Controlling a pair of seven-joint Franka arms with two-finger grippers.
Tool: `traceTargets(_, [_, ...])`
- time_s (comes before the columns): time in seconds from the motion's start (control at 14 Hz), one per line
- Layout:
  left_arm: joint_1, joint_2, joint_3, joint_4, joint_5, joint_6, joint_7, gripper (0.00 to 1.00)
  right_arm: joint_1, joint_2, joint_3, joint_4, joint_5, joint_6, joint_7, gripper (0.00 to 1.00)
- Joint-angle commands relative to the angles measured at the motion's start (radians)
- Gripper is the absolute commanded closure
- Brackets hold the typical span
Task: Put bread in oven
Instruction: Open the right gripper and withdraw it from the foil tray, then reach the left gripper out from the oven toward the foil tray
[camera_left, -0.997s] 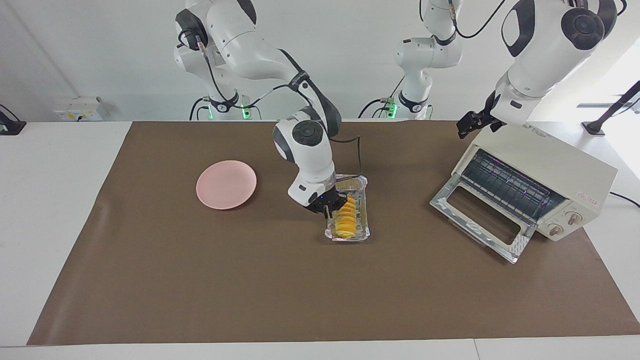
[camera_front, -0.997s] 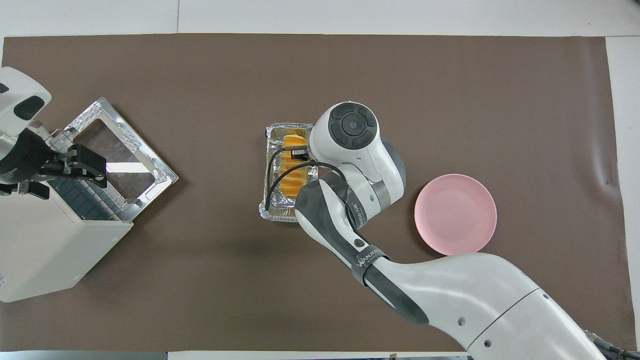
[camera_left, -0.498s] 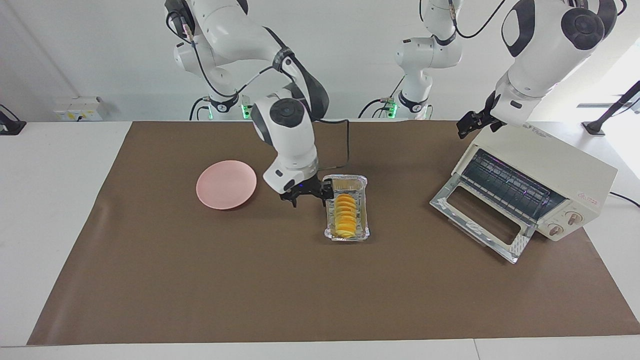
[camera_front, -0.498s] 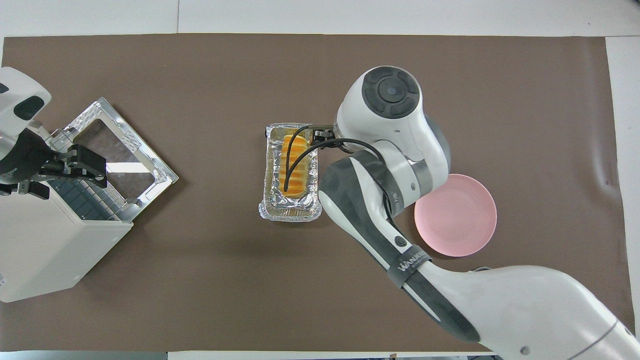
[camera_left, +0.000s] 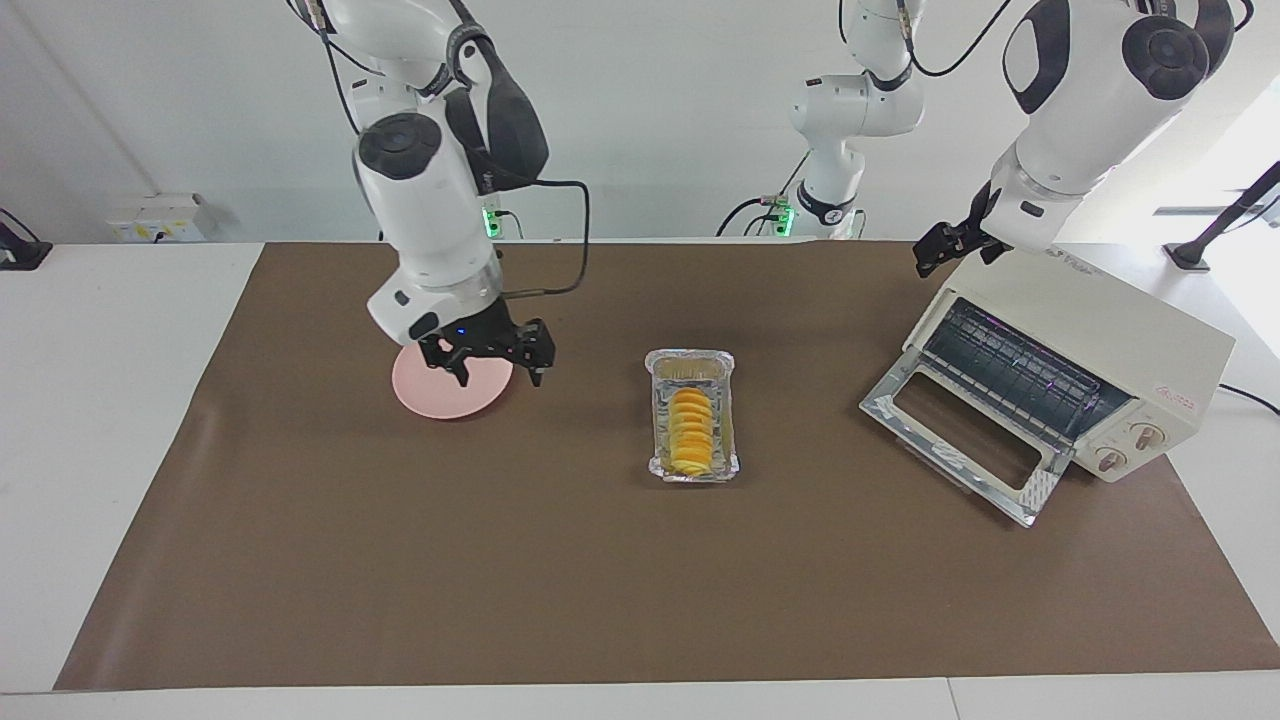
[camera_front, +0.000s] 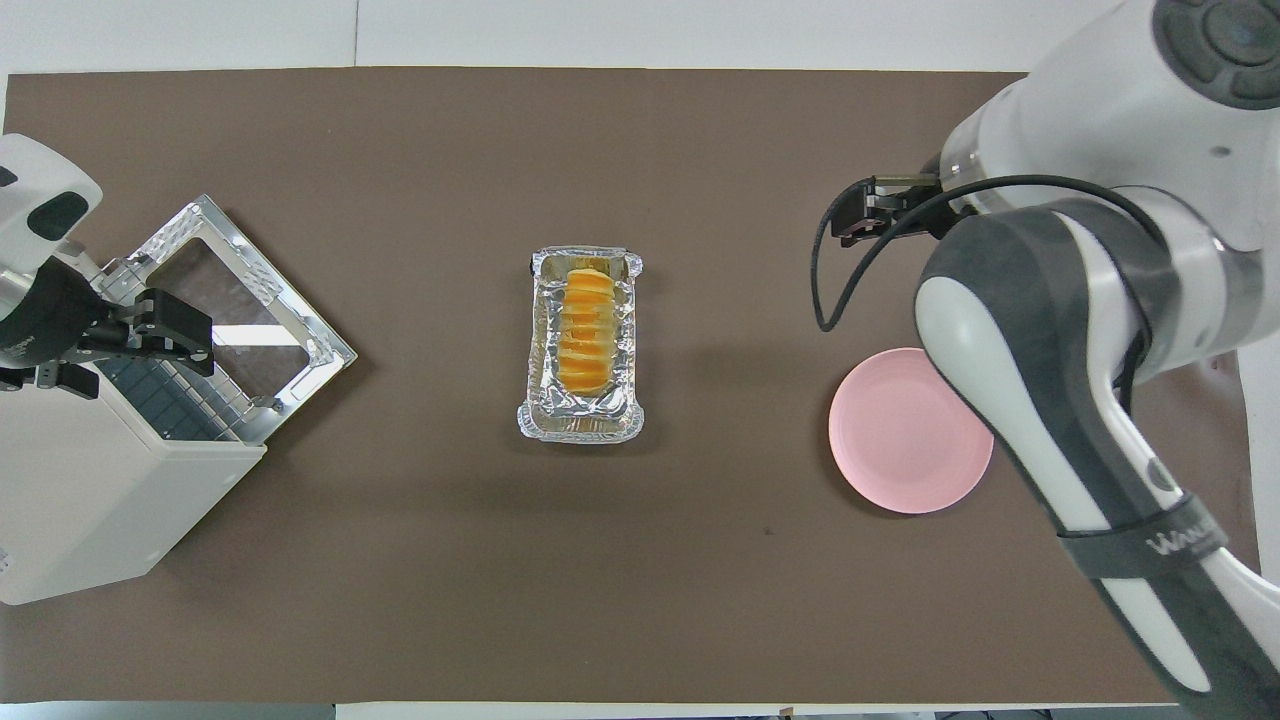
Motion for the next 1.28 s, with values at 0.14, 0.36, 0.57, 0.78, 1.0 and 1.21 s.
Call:
traceTargets(0.14, [0.007, -0.012, 0.000, -0.012, -0.011, 0.005, 0.004, 0.00, -0.160, -0.131, 0.012, -0.028, -0.004, -0.114, -0.257, 0.00])
traceTargets(0.36, [0.007, -0.012, 0.000, -0.012, -0.011, 0.005, 0.004, 0.00, -0.219, -0.200, 0.008, -0.027, -0.004, -0.199, -0.355, 0.00])
traceTargets(0.57, [0.007, -0.012, 0.000, -0.012, -0.011, 0.004, 0.004, 0.00, -0.252, -0.251, 0.003, -0.025, -0.006, -0.255, -0.415, 0.00])
traceTargets(0.78, [0.007, -0.012, 0.000, -0.012, -0.011, 0.005, 0.004, 0.00, -0.260, -0.294, 0.001, -0.040, -0.039, -0.300, -0.428, 0.00])
traceTargets(1.0, [0.007, -0.012, 0.000, -0.012, -0.011, 0.005, 0.004, 0.00, -0.249, -0.306, 0.000, -0.056, -0.065, -0.355, -0.417, 0.00])
traceTargets(1.21, [0.007, -0.012, 0.000, -0.012, -0.011, 0.005, 0.004, 0.00, -0.250, -0.300, -0.014, -0.044, -0.065, -0.372, -0.420, 0.00])
